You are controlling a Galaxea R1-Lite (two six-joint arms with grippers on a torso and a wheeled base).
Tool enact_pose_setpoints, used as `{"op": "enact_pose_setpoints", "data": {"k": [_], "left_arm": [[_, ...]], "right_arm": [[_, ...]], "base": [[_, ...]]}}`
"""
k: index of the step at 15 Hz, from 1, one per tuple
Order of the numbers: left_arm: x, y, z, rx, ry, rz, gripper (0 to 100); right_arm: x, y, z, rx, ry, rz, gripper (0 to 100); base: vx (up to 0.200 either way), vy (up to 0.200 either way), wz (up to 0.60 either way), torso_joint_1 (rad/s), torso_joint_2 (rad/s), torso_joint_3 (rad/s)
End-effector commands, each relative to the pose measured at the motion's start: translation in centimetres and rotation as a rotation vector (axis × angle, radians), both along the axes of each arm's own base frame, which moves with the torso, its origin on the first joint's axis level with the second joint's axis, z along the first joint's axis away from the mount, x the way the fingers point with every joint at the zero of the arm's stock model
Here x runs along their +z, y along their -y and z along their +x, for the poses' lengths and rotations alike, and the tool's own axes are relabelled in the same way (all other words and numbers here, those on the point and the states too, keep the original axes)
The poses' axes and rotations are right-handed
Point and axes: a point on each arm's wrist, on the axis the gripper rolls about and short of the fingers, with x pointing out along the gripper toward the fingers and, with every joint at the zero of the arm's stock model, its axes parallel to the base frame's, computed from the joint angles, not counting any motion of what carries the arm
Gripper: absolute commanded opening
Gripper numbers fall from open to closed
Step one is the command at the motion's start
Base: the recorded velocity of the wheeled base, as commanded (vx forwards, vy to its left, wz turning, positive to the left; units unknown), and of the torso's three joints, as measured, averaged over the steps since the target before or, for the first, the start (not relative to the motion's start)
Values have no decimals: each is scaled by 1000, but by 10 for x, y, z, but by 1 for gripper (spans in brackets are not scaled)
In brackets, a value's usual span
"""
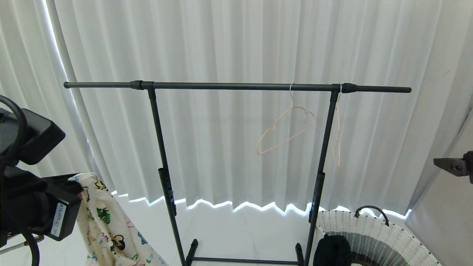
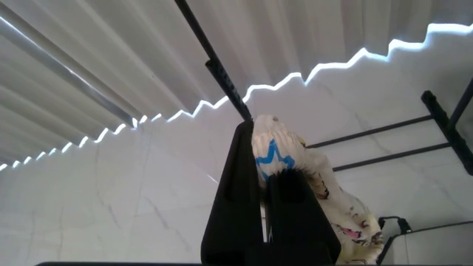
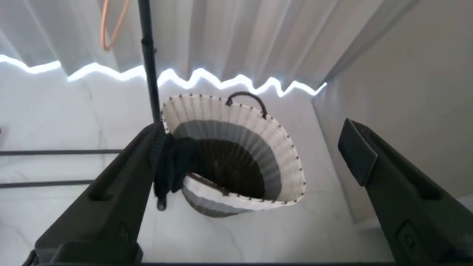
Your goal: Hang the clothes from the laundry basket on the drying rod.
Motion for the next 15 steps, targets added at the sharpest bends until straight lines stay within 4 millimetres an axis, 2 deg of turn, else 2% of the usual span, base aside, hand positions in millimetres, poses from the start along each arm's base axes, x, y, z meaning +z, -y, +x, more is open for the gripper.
{"op": "enact_pose_setpoints", "data": {"k": [1,4,7,13,15], "left_arm": [[0,1,1,0,-3,2,0],[0,1,2,-9,-5,0,0],[2,3,5,-7,-6,0,0],[1,4,7,-5,-13,3,0],[1,4,7,-7,-12,2,0]], "right_arm": [[0,-1,0,10,-1,-7,100],[-1,-2,0,26,-6,-33,100],[-5,-2,0,57,-28,-57,100],[-8,-2,-5,76,-32,-68,100],[-8,-2,-4,97,-37,-52,100]], "base": [[0,0,0,237,-515,-281],[0,0,0,242,-523,-287],[0,0,0,105,-214,-120],[0,200,0,14,-17,-9],[0,0,0,0,0,0]]}}
